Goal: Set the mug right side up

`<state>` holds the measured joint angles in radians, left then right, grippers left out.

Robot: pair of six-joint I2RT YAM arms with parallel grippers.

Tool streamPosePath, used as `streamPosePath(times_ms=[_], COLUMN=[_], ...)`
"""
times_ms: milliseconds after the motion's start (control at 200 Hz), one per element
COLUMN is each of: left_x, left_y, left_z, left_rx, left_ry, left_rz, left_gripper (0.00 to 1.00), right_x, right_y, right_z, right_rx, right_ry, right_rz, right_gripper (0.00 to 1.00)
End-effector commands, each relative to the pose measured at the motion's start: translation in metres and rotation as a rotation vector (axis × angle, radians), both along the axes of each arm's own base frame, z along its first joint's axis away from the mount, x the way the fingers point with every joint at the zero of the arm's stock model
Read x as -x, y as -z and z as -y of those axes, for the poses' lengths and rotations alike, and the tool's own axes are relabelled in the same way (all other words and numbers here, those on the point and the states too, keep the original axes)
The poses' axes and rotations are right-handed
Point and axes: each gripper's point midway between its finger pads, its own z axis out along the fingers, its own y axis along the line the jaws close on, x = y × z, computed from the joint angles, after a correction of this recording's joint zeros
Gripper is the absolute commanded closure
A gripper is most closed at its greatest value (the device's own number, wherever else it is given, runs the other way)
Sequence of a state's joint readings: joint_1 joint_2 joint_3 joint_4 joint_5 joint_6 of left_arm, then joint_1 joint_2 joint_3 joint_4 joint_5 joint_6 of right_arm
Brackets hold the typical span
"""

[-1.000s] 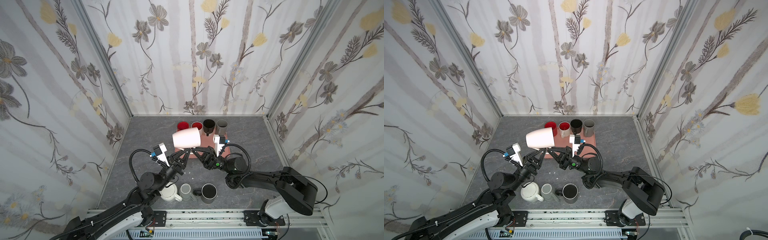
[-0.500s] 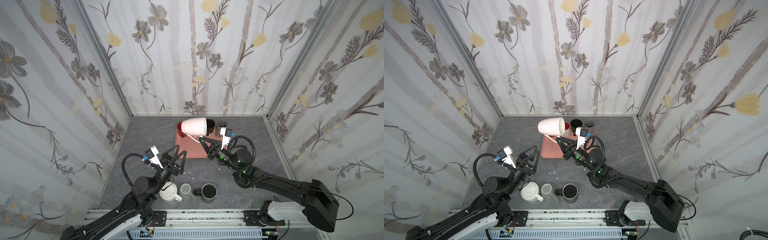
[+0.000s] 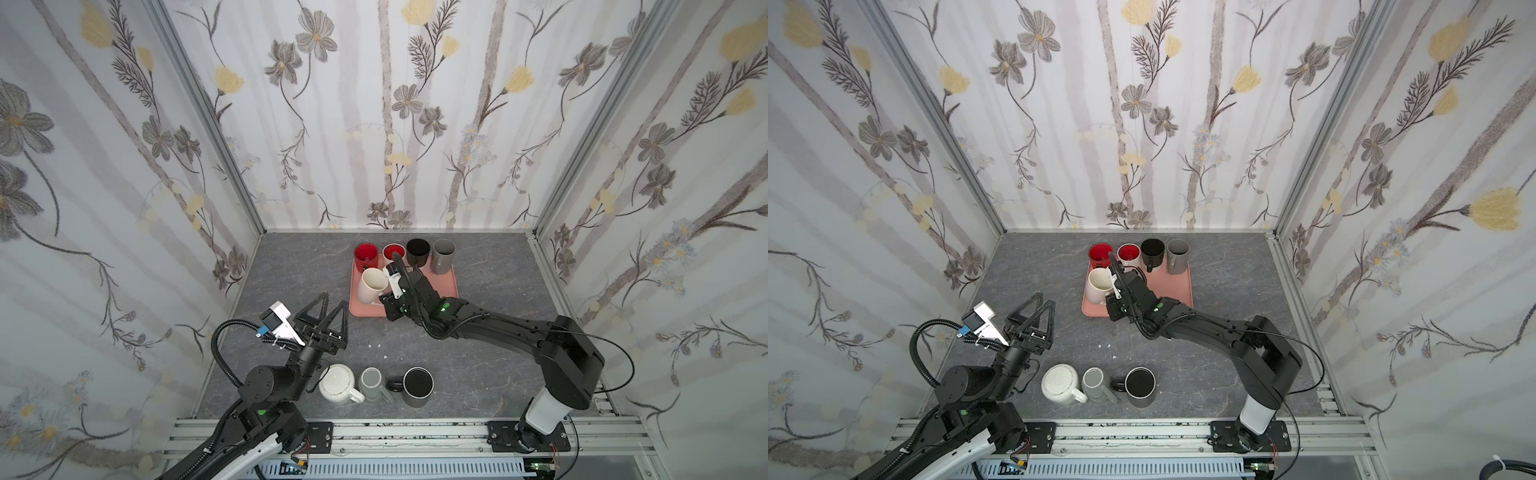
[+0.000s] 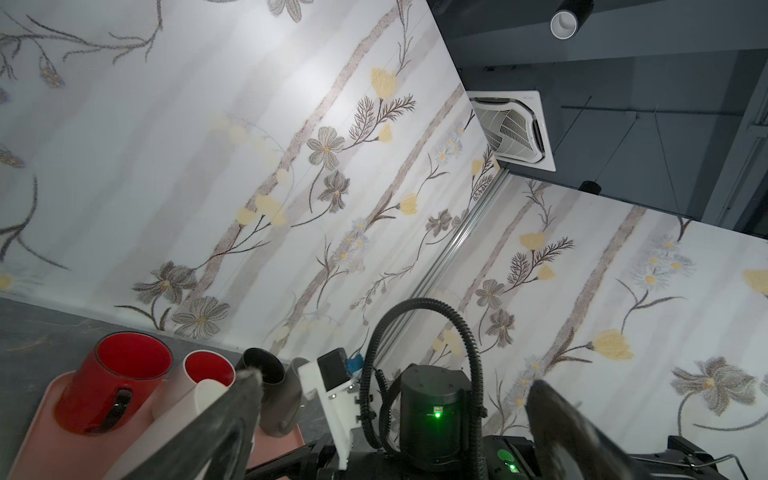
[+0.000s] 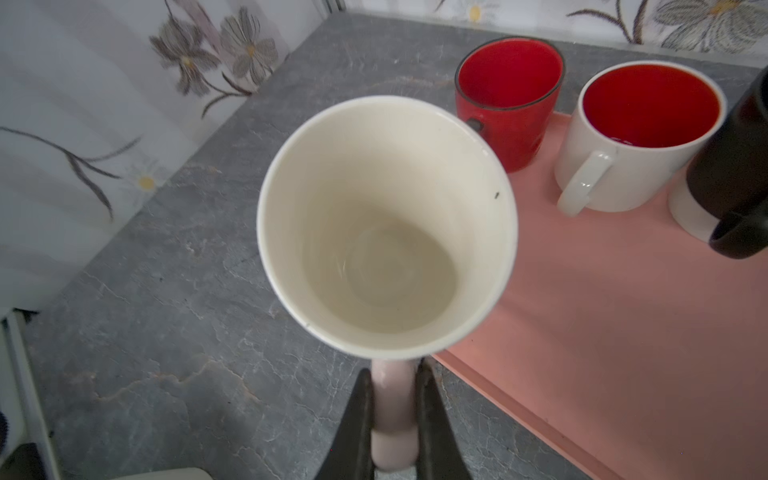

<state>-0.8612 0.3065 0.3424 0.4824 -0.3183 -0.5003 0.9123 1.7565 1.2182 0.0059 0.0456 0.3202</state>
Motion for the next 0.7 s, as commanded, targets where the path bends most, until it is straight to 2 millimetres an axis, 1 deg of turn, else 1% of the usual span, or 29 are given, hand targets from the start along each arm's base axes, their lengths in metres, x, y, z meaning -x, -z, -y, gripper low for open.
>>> streamPosePath(times_ms=[0, 85, 190, 285, 410, 515, 694], left_x=[-0.002, -0.002, -0.002, -0.002, -0.003, -0.003, -0.004], left_y=[0.002, 0.002, 0.004, 0.004, 0.006, 0.006, 0.008], left_z=[-0.004, -0.005, -0.005, -0.004, -0.005, -0.005, -0.005], left_rx=[-0.016, -0.013, -0.012, -0.013, -0.015, -0.017, -0.023], left_ry=[-0.025, -0.029, -0.028, -0.025, -0.031, -0.033, -0.039], left_rz=[-0.013, -0.015, -0.018, -0.019, -0.022, -0.021, -0.025], left_gripper=[0.0, 0.0, 0.0, 0.0, 0.0, 0.0, 0.0], right_x=[-0.009, -0.015, -0.024, -0.03, -0.032, -0.032, -0.03], right_y=[0.003, 0.013, 0.026, 0.031, 0.037, 0.038, 0.047], right_z=[-0.013, -0.019, -0.02, -0.021, -0.025, -0.03, -0.034], right_rx=[0.062, 0.104, 0.154, 0.174, 0.191, 0.187, 0.208], right_ry=[-0.029, -0.023, -0.005, 0.011, 0.005, -0.008, -0.027], right_rz=[0.061, 0.07, 0.07, 0.074, 0.068, 0.061, 0.046], right_gripper=[1.0, 1.0, 1.0, 1.0, 1.0, 1.0, 1.0])
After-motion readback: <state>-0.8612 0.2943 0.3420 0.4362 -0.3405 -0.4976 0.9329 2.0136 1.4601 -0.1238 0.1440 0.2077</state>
